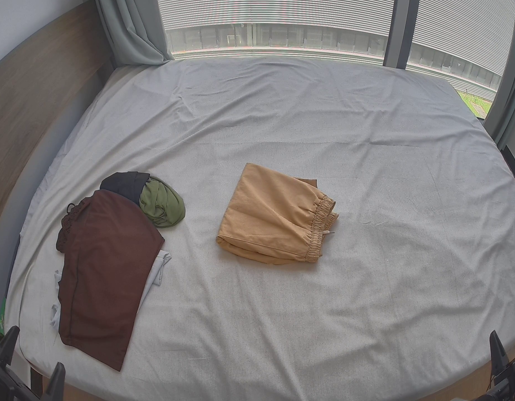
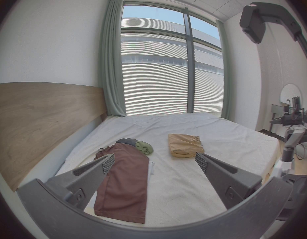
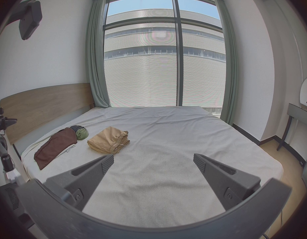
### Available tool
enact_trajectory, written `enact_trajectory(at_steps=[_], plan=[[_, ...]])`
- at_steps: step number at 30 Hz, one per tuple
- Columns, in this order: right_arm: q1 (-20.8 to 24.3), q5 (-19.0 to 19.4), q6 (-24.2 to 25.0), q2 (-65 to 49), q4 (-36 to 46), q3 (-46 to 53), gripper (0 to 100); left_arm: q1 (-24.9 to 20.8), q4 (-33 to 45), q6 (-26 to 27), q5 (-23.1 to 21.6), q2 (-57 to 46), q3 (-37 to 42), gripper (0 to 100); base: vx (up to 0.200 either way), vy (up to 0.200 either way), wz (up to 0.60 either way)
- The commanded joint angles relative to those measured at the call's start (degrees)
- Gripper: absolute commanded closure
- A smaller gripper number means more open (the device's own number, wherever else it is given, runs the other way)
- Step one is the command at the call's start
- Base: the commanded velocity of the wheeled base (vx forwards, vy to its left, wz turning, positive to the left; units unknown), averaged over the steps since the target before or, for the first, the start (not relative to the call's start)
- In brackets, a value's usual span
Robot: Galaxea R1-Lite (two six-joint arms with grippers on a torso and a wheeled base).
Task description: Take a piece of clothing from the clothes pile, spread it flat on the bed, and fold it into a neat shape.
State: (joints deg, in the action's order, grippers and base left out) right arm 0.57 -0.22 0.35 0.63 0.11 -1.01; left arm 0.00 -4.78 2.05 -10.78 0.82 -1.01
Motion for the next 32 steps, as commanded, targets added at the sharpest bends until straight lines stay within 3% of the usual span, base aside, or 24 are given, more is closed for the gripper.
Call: enact_trajectory(at_steps=[1,2,6,9,32], plan=[[0.04,1.01,-0.79,-0.63,-0.02,0.92,0,0.09,0.12,0.24,3.48,-0.82,1.01,0,0.000,0.000,0.00],[0.04,1.01,-0.79,-0.63,-0.02,0.92,0,0.09,0.12,0.24,3.48,-0.82,1.01,0,0.000,0.000,0.00],[0.04,1.45,-0.79,-0.63,0.07,0.92,0,0.18,2.93,-2.31,16.49,-0.73,0.92,0,0.000,0.000,0.00],[0.04,1.36,-0.27,-0.63,0.07,0.92,0,0.09,3.02,-5.74,15.43,-0.73,0.92,0,0.000,0.000,0.00],[0.04,1.54,-0.88,-0.63,0.07,0.92,0,0.00,3.02,-4.95,15.08,-0.82,1.01,0,0.000,0.000,0.00]])
